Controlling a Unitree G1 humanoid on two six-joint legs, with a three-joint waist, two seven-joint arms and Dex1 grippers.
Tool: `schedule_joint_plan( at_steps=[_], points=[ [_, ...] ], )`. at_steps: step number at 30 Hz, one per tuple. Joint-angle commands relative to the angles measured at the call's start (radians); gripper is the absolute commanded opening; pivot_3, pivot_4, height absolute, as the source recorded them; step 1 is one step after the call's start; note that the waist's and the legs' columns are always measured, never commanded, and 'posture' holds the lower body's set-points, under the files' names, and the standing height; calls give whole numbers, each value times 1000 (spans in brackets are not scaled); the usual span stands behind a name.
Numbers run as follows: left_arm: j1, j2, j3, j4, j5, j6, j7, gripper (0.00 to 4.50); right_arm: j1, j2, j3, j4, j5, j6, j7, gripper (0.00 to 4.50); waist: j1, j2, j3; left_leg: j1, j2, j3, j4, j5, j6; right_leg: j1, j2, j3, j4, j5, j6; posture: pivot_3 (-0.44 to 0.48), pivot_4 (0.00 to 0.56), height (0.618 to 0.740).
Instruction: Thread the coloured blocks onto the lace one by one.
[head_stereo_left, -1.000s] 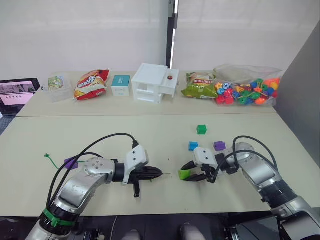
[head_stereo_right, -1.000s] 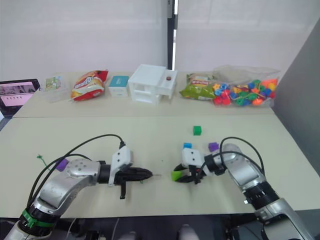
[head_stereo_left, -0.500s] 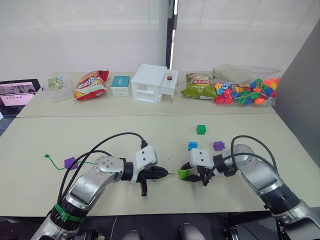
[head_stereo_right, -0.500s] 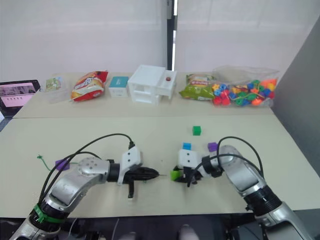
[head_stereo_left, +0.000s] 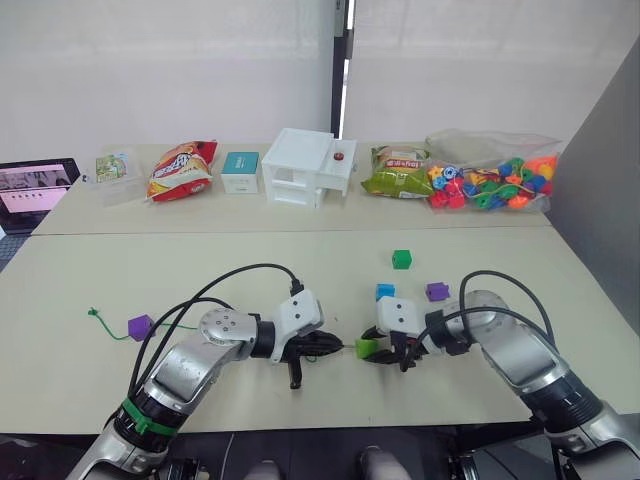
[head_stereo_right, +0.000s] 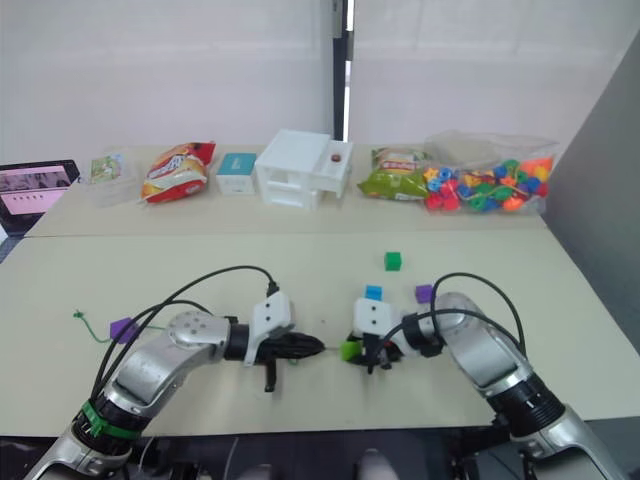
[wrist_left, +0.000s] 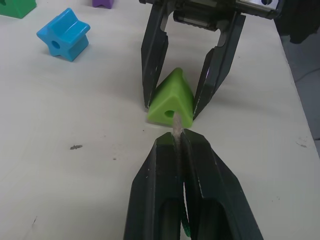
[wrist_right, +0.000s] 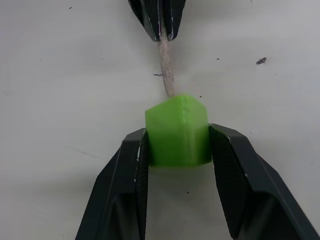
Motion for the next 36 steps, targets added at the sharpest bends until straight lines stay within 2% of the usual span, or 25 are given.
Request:
schedule_joint_plan(
  at_steps=[1, 15, 24, 29, 36],
  points=[
    [-18, -22, -8, -10, 3, -24, -5, 0, 19, -8, 21, -26, -13, 27, -4, 1301, 0, 0, 0, 0, 0, 0, 0, 0, 0, 0, 0, 0, 0, 0, 0, 0, 150, 740],
    [-41, -75, -40, 31, 6, -40, -38, 0, 20, -10, 16, -57, -6, 87, -16, 1301, 2, 0, 0, 0, 0, 0, 0, 0, 0, 0, 0, 0, 0, 0, 0, 0, 150, 740],
    [-69, -173, -94, 187, 55, -130, -57, 0, 30, -6, 13, -85, 1, 115, -33, 1301, 5, 0, -1, 0, 0, 0, 0, 0, 0, 1, 0, 0, 0, 0, 0, 0, 150, 740],
    [-78, -167, -90, 194, 60, -136, -87, 0, 33, -5, 11, -92, 2, 124, -41, 1301, 9, -1, -1, 2, -1, -1, 1, 0, 0, 5, 0, 0, -2, 0, 0, 0, 150, 740],
    [-62, -49, -31, 128, 41, -115, -144, 2358, 40, -10, 9, -88, 4, 123, -51, 1301, 2, -1, -1, 2, 0, -1, 1, 0, 0, 3, 0, 0, 0, 0, 0, 0, 150, 740]
  ],
)
